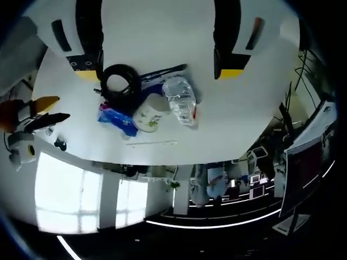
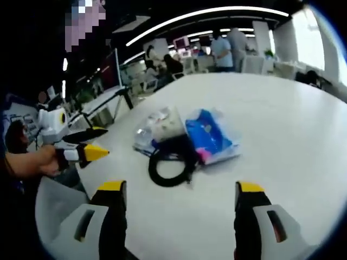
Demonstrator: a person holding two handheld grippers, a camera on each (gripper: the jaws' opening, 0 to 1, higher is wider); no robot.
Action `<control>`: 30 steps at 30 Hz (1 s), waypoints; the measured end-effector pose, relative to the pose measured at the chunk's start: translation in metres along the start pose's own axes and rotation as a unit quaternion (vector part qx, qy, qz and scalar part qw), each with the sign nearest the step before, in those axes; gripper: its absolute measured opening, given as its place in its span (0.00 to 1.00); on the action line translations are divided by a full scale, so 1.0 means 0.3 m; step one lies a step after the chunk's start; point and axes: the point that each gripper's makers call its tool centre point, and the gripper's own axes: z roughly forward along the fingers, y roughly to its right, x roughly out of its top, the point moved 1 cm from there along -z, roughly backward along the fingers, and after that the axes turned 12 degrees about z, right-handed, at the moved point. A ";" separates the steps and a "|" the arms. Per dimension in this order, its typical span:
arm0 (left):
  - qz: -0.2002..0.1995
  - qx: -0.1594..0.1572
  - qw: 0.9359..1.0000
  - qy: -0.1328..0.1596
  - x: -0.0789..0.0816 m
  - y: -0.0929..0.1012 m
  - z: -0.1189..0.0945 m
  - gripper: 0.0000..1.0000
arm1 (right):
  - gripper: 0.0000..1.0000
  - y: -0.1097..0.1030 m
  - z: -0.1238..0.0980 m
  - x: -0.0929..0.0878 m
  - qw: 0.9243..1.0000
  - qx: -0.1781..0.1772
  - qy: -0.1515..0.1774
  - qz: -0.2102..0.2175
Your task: Arrange the tabletop items into an orderly group along one side of the table until the central work area is clear of visible clutter.
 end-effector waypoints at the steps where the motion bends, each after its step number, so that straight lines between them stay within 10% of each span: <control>1: 0.005 -0.001 1.000 -0.001 -0.002 0.000 0.009 0.83 | 0.79 -0.001 0.007 0.003 1.000 0.000 -0.002 -0.002; 30: -0.009 0.006 0.999 -0.039 -0.024 -0.081 0.251 0.72 | 0.78 -0.055 0.178 0.224 0.998 0.019 -0.015 -0.050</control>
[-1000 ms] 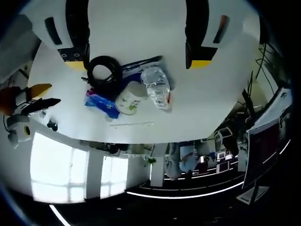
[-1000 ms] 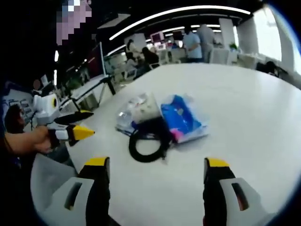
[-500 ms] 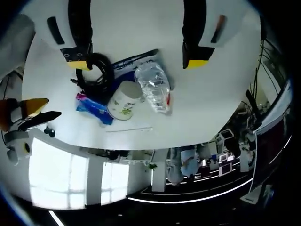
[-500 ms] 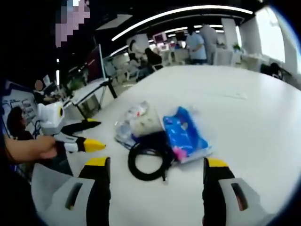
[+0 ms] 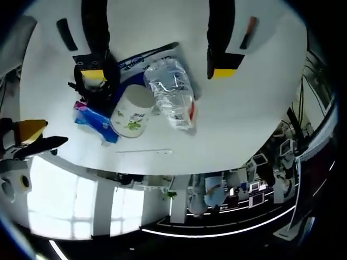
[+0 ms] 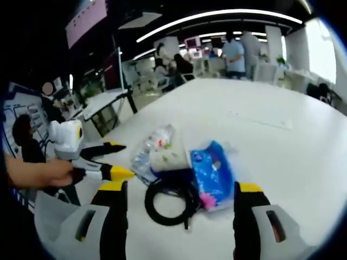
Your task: Arrange the tabletop items into an orderly group along one side of the table until the central work area is clear of visible clutter.
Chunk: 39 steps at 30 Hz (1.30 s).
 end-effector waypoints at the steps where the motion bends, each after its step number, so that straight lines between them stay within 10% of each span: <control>1: -0.003 -0.002 1.000 -0.002 -0.007 -0.002 0.005 0.72 | 0.78 -0.003 0.003 0.001 1.000 0.001 -0.001 -0.001; 9: -0.039 -0.001 0.999 0.004 0.002 -0.022 0.041 0.70 | 0.77 -0.018 0.033 0.017 1.000 0.004 -0.005 -0.008; 39: 0.022 0.019 0.999 -0.040 -0.005 -0.030 0.124 0.47 | 0.77 -0.083 0.182 0.166 0.999 0.030 0.001 -0.022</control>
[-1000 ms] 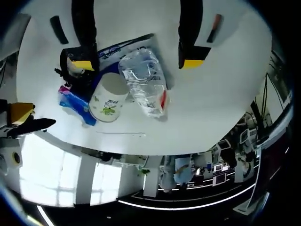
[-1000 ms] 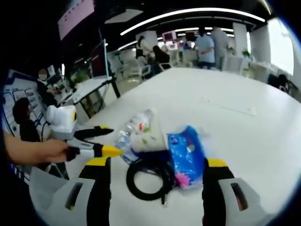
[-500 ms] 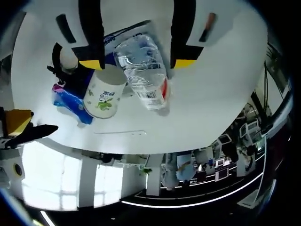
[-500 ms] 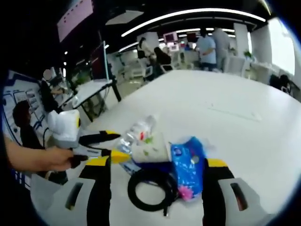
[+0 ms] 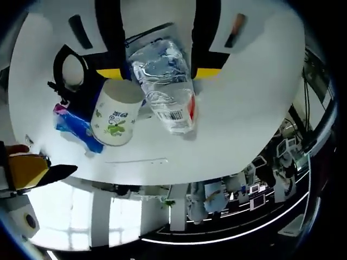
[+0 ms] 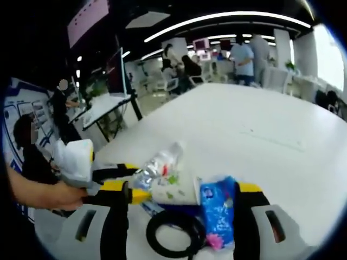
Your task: Arrange the tabletop items into an orderly group along one side of the table until the central work area is clear of visible clutter.
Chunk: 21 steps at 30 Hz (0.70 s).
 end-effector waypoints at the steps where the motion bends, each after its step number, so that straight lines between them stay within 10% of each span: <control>1: -0.002 0.001 1.000 -0.002 -0.002 0.000 0.000 0.47 | 0.77 -0.007 0.013 0.005 1.000 0.002 -0.005 -0.006; 21: -0.067 0.006 0.998 -0.009 -0.029 -0.021 -0.015 0.39 | 0.74 -0.020 0.156 0.116 0.999 0.021 -0.014 -0.032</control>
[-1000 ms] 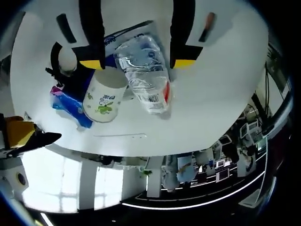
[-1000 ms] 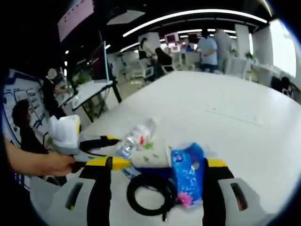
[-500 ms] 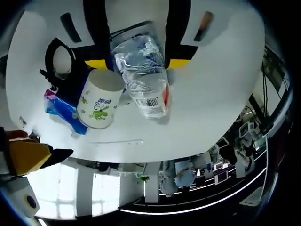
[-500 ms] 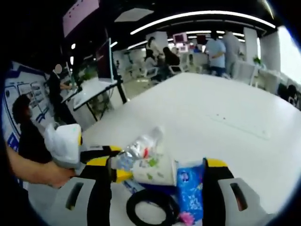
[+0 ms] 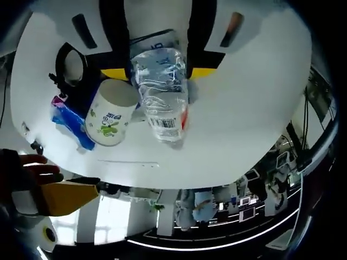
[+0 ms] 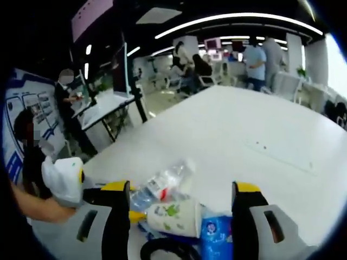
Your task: Arrange the tabletop items into an orderly group along one side of the table until the central work area is clear of visible clutter.
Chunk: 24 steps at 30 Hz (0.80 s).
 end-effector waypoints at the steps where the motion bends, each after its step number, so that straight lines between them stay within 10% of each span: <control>1: -0.005 -0.003 1.000 0.002 0.000 -0.002 -0.001 0.39 | 0.74 0.001 0.004 -0.001 1.000 -0.002 -0.001 -0.002; 24: -0.027 -0.011 0.999 0.018 0.034 -0.021 -0.025 0.36 | 0.72 -0.001 0.060 -0.042 0.999 0.019 -0.038 0.023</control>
